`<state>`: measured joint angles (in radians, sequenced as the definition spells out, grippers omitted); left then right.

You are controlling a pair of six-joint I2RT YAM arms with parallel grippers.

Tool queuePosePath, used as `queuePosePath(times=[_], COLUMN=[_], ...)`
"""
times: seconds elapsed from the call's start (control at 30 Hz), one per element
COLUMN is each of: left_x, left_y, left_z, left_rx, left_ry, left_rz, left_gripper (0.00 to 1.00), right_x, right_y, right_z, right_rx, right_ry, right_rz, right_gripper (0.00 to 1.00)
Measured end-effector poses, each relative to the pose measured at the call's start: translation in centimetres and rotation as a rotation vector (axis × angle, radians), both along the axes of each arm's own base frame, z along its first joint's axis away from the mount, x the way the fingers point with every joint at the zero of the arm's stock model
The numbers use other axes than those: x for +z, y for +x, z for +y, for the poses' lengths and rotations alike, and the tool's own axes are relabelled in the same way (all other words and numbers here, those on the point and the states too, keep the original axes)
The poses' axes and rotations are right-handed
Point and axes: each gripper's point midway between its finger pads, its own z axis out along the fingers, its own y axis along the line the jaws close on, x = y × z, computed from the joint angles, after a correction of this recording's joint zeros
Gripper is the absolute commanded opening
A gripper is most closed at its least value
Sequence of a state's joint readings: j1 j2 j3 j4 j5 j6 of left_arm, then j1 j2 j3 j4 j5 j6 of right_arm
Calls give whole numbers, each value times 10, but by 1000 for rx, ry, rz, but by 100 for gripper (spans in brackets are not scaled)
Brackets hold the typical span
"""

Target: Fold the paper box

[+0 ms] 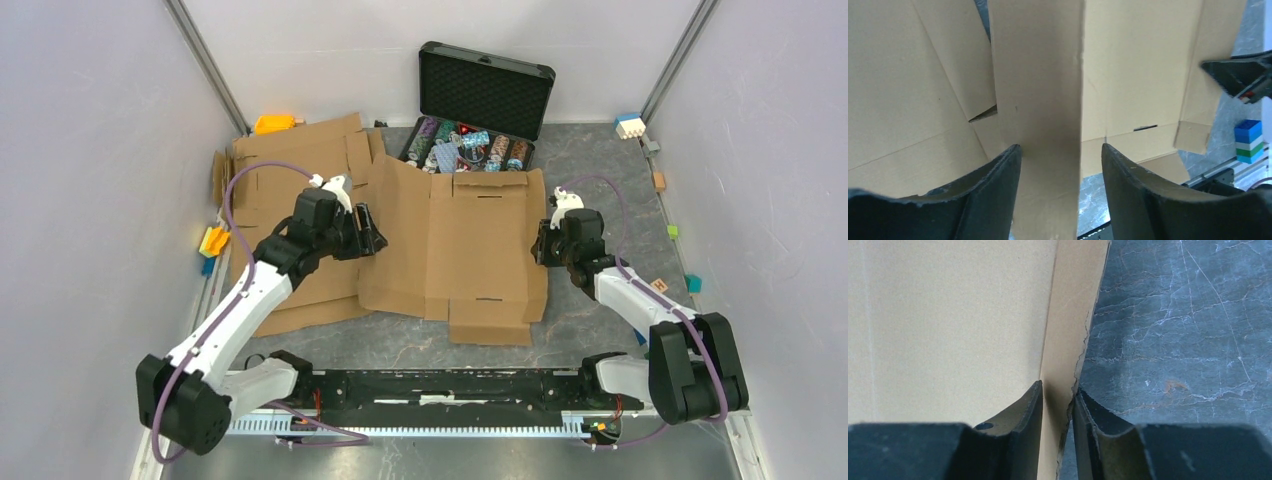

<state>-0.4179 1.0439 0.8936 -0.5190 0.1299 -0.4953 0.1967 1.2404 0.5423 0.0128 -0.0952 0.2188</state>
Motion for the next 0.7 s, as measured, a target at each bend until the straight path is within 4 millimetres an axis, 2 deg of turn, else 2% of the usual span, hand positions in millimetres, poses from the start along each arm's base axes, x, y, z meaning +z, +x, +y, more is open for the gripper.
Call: queuePosePath(times=[0.13, 0.23, 0.27, 0.37, 0.5, 0.57, 0.7], left_x=[-20, -16, -11, -2, -4, -11, -27], left_y=[6, 6, 6, 5, 8, 10, 15], left_z=[5, 6, 7, 8, 14, 19, 32], left_rx=[16, 14, 16, 14, 42, 65, 116], left_ry=[12, 9, 5, -2, 35, 62, 112], left_rz=[60, 39, 23, -11, -6, 13, 62], left_gripper=[31, 26, 31, 63, 89, 95, 97], right_x=[-1, 3, 5, 11, 17, 18, 17], right_y=[0, 4, 5, 9, 13, 14, 14], right_z=[0, -1, -1, 0, 0, -2, -5], right_rx=[3, 0, -3, -2, -4, -9, -20], right_ry=[-6, -10, -11, -8, -10, -18, -31], right_rz=[5, -1, -5, -20, -36, -41, -40], right_gripper=[24, 24, 24, 21, 11, 10, 10])
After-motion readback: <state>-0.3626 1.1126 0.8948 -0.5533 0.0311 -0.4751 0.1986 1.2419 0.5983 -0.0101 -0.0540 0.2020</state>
